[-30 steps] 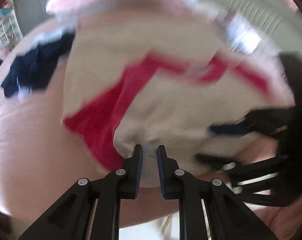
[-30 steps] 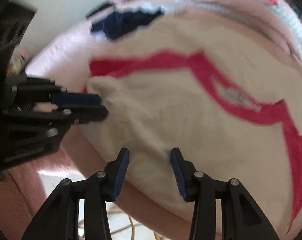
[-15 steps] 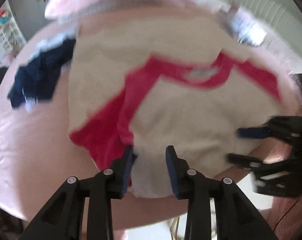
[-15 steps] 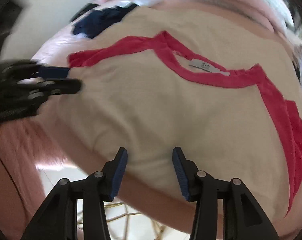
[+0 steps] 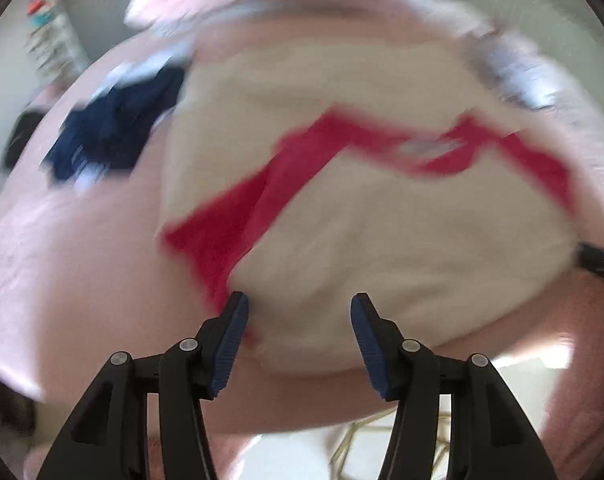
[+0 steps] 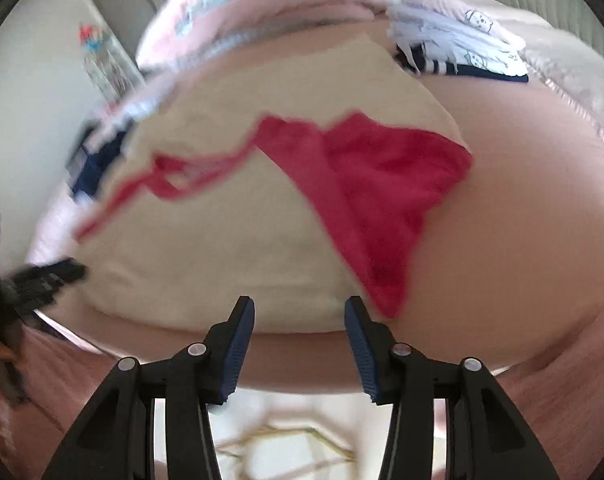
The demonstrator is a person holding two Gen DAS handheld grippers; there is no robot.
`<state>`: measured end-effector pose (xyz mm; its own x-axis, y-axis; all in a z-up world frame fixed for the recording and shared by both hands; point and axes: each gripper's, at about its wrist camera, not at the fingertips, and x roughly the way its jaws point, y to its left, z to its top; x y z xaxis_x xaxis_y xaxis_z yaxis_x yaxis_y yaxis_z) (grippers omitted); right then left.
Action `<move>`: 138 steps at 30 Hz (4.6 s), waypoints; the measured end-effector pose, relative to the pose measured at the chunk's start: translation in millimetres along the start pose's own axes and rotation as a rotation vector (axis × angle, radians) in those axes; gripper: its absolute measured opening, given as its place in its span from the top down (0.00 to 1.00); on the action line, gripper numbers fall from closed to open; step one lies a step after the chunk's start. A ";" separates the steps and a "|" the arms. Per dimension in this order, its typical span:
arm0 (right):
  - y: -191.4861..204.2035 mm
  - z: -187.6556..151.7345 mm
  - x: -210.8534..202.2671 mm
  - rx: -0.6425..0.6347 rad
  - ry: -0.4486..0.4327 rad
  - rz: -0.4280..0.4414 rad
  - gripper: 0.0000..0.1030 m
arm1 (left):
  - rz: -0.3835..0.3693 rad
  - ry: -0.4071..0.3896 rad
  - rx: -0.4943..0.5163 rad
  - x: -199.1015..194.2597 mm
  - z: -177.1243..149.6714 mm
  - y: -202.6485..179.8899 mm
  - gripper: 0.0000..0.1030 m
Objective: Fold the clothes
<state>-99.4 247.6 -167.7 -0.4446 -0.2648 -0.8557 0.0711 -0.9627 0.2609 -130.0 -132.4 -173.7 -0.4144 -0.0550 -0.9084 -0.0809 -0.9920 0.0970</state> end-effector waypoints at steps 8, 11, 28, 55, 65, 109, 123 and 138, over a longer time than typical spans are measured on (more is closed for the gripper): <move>-3.2 -13.7 -21.9 0.090 -0.035 -0.025 0.44 | -0.174 -0.078 -0.439 -20.3 -53.0 68.3 0.49; -7.6 -18.5 -10.1 0.152 0.015 0.056 0.44 | -0.319 -0.094 -0.507 -15.4 -69.2 59.6 0.49; -33.1 -15.7 0.3 0.284 -0.065 -0.004 0.69 | -0.155 -0.125 -0.610 -19.0 -77.1 63.5 0.51; -26.4 -12.1 8.7 0.269 -0.062 0.057 0.74 | -0.631 -0.167 -0.715 3.1 -84.0 29.1 0.50; -7.6 -2.3 15.6 0.190 -0.133 0.007 0.52 | -0.541 -0.227 -0.681 10.2 -65.7 18.3 0.52; 15.6 -33.1 -66.7 0.124 -0.084 0.136 0.92 | -0.657 -0.075 -0.679 -65.5 -114.0 26.0 0.90; 6.2 112.7 -32.4 0.232 -0.079 0.293 0.89 | -0.969 -0.036 -0.706 -20.0 64.9 70.6 0.49; -0.4 165.0 -4.9 -0.007 -0.213 0.066 0.37 | -0.509 -0.158 -0.289 29.0 95.6 74.8 0.38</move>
<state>-244.6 258.3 -89.9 -0.6171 -0.3104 -0.7231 0.1126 -0.9443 0.3093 -234.6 -197.4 -154.0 -0.5201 0.4298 -0.7381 -0.0643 -0.8814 -0.4679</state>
